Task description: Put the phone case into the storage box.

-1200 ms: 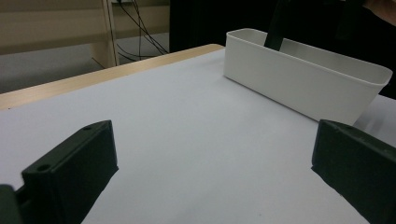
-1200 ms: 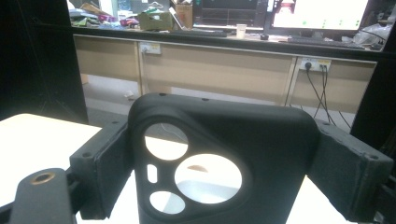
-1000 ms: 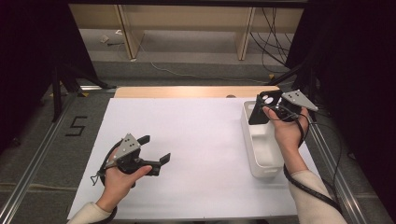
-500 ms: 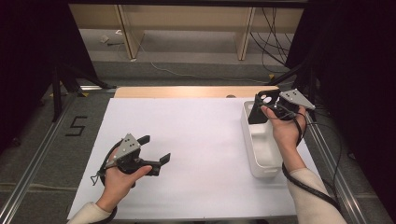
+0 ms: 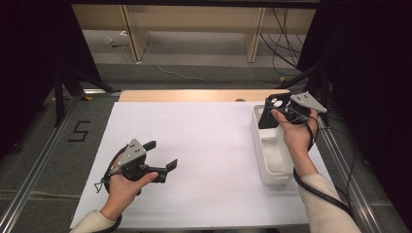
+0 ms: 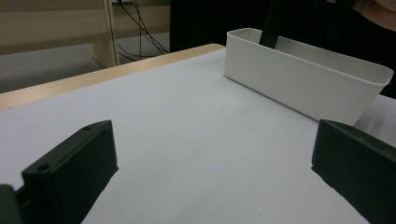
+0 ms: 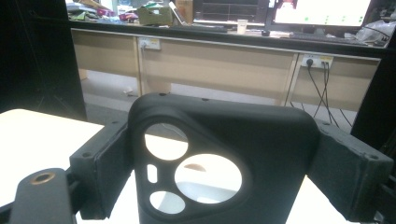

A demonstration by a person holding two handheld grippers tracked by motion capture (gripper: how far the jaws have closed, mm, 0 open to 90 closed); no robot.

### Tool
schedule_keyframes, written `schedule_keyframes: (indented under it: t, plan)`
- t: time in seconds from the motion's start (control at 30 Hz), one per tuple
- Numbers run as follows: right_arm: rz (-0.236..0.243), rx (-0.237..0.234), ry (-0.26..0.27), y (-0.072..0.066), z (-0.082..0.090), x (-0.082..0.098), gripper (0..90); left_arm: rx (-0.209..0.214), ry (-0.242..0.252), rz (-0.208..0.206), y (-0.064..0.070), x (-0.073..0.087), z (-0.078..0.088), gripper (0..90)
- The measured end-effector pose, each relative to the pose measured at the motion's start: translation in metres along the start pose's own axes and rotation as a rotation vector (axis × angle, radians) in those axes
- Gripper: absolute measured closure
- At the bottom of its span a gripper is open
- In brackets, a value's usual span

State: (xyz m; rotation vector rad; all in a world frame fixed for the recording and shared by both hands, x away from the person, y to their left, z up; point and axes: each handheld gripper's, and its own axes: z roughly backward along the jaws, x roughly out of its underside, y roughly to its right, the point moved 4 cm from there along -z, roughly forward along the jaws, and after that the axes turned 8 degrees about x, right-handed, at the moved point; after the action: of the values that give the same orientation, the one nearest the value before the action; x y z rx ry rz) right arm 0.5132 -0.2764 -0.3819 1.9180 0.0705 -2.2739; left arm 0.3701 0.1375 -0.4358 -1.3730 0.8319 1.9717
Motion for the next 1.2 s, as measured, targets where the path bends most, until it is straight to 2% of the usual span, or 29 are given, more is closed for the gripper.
schedule_keyframes:
  t: [1.2]
  plan:
    - [0.017,0.005,-0.016,0.000,-0.012,0.004,15.0,-0.003,0.000,0.002,-0.001,0.000,0.000,0.0]
